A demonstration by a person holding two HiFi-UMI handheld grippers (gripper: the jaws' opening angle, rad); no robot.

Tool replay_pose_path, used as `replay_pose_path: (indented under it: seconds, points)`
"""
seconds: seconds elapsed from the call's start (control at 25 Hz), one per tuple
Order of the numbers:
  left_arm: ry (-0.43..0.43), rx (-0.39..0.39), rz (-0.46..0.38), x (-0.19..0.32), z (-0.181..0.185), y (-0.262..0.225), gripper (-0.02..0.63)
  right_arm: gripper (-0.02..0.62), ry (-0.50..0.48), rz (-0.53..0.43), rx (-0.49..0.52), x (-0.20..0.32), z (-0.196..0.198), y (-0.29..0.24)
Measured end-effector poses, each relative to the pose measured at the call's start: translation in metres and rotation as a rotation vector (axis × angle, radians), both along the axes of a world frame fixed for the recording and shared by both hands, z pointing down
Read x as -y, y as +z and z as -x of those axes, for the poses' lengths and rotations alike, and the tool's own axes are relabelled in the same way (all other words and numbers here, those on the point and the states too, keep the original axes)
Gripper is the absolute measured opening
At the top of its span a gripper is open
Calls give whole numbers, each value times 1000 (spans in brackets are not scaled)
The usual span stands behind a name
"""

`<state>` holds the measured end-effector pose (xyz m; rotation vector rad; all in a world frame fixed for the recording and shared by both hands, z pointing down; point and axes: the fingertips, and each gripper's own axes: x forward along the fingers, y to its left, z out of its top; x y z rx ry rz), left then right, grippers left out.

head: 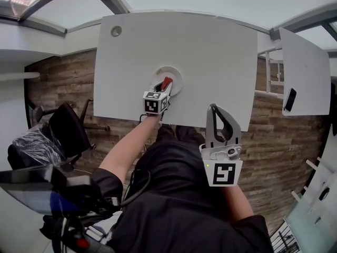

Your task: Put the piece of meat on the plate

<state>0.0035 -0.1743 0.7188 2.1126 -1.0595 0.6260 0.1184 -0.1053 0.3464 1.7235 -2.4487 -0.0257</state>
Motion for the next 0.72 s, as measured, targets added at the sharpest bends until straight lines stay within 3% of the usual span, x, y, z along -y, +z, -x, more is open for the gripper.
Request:
replay_pose_path:
  seconds: [0.2,0.48,0.72]
  points:
    - [36,65,-54,3,-1,-1,98,6,0,9,-14,-1,0,4]
    - [81,106,-64,2,-1,2,102,6,-4,13,-16,-2,4,4]
    - [75,101,-83,3,3,3,140,6,-7,17,-1,-3,10,7]
